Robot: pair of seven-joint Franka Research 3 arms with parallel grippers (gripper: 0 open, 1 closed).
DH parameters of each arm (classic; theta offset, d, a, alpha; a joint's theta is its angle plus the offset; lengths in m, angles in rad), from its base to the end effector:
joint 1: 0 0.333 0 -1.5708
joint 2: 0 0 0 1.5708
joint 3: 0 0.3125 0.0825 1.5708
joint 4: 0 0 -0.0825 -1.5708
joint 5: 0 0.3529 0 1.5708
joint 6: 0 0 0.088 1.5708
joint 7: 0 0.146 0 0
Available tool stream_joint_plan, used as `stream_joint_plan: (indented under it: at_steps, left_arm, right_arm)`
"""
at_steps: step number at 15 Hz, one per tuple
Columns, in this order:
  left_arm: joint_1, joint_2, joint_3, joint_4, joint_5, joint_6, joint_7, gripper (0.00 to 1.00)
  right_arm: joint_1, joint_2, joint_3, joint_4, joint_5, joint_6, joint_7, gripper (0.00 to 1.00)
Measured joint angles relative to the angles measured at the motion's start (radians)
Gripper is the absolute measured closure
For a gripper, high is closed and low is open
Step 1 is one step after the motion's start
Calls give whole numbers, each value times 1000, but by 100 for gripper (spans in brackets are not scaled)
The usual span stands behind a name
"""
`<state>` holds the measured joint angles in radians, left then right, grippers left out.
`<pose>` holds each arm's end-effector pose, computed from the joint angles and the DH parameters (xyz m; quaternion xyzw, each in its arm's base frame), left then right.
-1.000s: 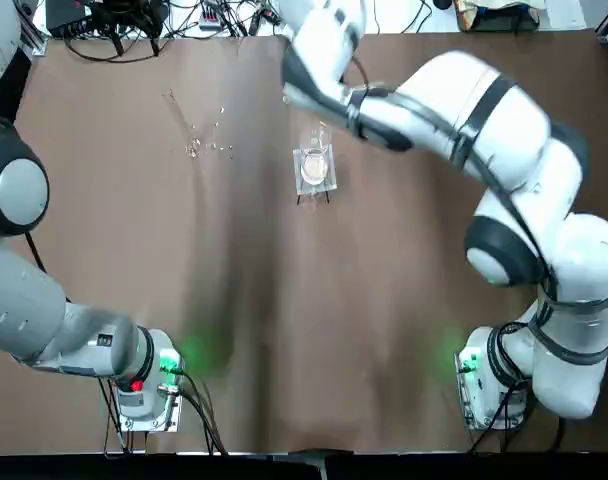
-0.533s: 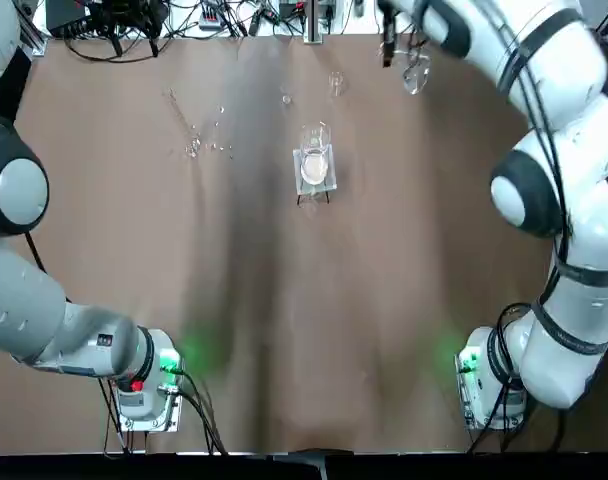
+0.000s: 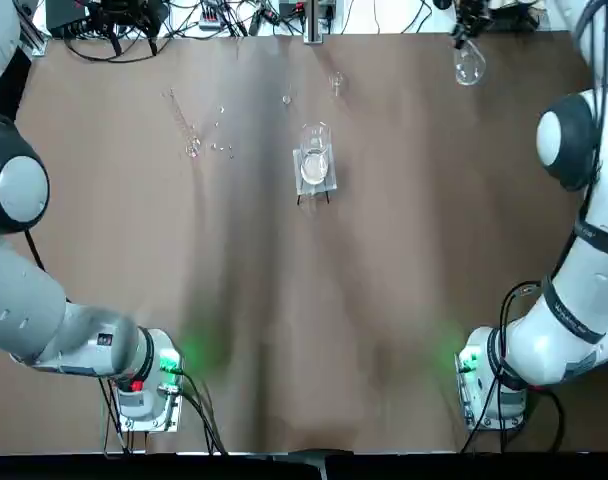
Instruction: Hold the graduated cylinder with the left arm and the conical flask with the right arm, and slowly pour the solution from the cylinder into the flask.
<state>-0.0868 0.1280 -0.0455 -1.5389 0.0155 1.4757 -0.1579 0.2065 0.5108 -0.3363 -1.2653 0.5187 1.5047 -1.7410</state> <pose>0.5353 -0.0675 0.5207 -0.9953 -0.0126 0.0937 0.0186 0.6399 0.0351 0.4312 -0.6801 -0.7015 -0.0691 0.2014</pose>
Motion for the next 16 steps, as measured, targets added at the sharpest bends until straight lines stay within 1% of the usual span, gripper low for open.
stream_joint_plan:
  at_steps: [3, 7, 8, 10, 12, 15, 16]
  left_arm:
    - [-1, 0, -1, 0, 0, 5, -1, 0]
    - [1, 0, 0, 0, 0, 28, -3, 0]
    - [1, 0, 1, 0, 0, 32, -4, 0]
    - [0, 0, 0, 0, 0, 50, -10, 0]
    - [-1, 0, 0, 0, 4, 78, -15, 0]
    - [-3, 0, -1, 0, 9, 89, -20, 0]
    - [-3, 0, 0, 0, 14, 90, -20, 0]
  right_arm:
    - [-124, 19, 1, -57, 125, -2, -84, 61]
    - [-257, 88, 2, -121, 305, -4, -98, 61]
    - [-285, 107, 3, -131, 331, -6, -117, 61]
    - [-325, 134, 6, -163, 371, -10, -200, 61]
    - [-353, 155, 13, -213, 426, -19, -299, 61]
    - [-383, 199, 18, -251, 461, -98, -422, 61]
    - [-407, 229, 20, -253, 475, -128, -530, 61]
